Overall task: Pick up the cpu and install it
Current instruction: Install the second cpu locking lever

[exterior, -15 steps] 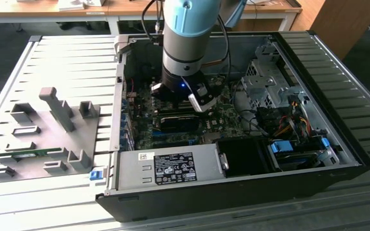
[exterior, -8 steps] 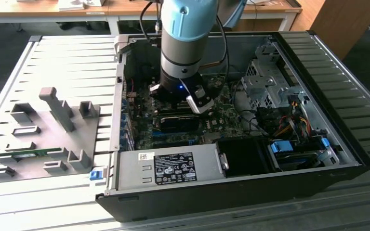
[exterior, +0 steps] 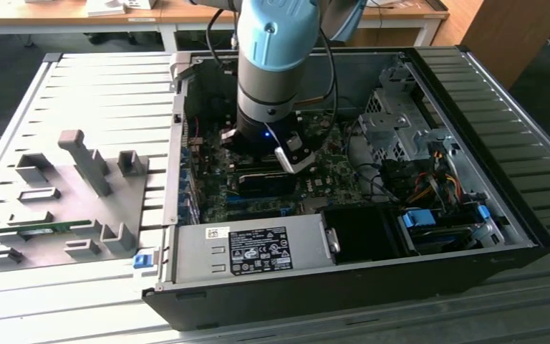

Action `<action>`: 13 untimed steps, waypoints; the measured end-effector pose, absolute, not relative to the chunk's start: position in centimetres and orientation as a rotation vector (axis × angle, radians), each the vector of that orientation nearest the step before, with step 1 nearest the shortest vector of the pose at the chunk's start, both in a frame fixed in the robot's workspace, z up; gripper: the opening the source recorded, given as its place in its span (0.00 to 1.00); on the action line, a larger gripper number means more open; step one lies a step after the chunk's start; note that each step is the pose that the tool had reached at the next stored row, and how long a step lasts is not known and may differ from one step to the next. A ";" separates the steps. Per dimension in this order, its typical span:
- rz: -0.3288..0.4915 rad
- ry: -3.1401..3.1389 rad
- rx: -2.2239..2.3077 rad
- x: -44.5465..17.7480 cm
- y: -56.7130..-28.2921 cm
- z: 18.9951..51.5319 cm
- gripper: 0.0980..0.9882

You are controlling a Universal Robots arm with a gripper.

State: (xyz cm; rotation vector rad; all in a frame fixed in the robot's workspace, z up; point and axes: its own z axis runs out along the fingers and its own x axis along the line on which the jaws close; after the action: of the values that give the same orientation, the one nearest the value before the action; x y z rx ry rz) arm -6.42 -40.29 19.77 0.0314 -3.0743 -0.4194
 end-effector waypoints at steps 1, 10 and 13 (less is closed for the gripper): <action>-0.425 -3.074 0.031 -6.4 -40.3 19.7 0.01; -0.474 -3.068 0.033 -6.5 -40.3 19.2 0.01; -0.480 -3.067 0.033 -6.7 -40.3 19.1 0.01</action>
State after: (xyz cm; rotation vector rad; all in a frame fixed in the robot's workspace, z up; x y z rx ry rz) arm -6.66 -40.29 19.14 0.0329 -3.0673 -0.4800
